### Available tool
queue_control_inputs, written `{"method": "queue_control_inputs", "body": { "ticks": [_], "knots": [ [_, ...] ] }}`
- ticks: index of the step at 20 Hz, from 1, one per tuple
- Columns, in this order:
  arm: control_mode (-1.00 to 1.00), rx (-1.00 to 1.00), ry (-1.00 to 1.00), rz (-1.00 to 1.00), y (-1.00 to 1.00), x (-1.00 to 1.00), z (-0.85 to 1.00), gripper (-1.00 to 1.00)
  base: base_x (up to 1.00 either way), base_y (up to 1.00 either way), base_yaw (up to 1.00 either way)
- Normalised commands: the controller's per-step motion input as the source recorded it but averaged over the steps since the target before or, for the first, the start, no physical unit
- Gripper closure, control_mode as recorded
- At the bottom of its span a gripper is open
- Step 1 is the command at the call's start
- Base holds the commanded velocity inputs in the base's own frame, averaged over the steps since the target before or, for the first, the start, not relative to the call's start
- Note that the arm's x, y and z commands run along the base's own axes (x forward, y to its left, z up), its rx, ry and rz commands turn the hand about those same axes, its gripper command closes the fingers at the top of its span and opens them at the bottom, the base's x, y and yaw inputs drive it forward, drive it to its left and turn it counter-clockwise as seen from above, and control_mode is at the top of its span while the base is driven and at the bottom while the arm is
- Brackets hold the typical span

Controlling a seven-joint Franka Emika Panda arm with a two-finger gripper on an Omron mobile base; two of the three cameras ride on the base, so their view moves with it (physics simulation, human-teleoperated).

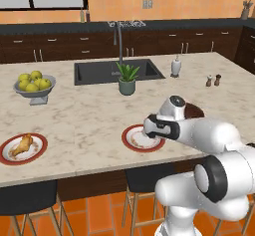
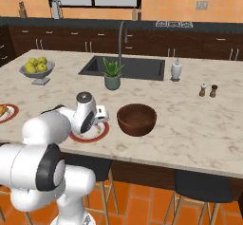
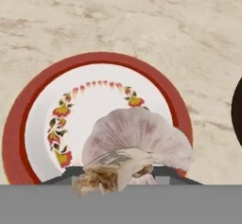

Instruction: Pick the chicken drumstick and garlic from their plates and place them in the bowl. Then put the bowl in the fridge.

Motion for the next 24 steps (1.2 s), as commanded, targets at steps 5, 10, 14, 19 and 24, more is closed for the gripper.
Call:
{"method": "queue_control_inputs", "body": {
  "ticks": [5, 10, 14, 19, 24],
  "knots": [
    [-1.0, 0.03, 0.09, 0.0, -0.37, -0.06, 1.0, 1.0, 0.0, 0.0, 0.0],
    [-1.0, 0.0, 0.08, 0.0, -0.67, 0.03, 0.56, 1.0, 0.0, 0.0, 0.0],
    [-1.0, 0.0, 0.13, -0.02, -0.97, 0.31, 0.11, 1.0, 0.0, 0.0, 0.0],
    [-1.0, 0.0, 0.13, 0.0, -0.8, 0.58, -0.13, 1.0, 0.0, 0.0, 0.0],
    [-1.0, -0.02, 0.01, 0.0, -0.31, 0.74, -0.56, 1.0, 0.0, 0.0, 0.0]
  ]
}}
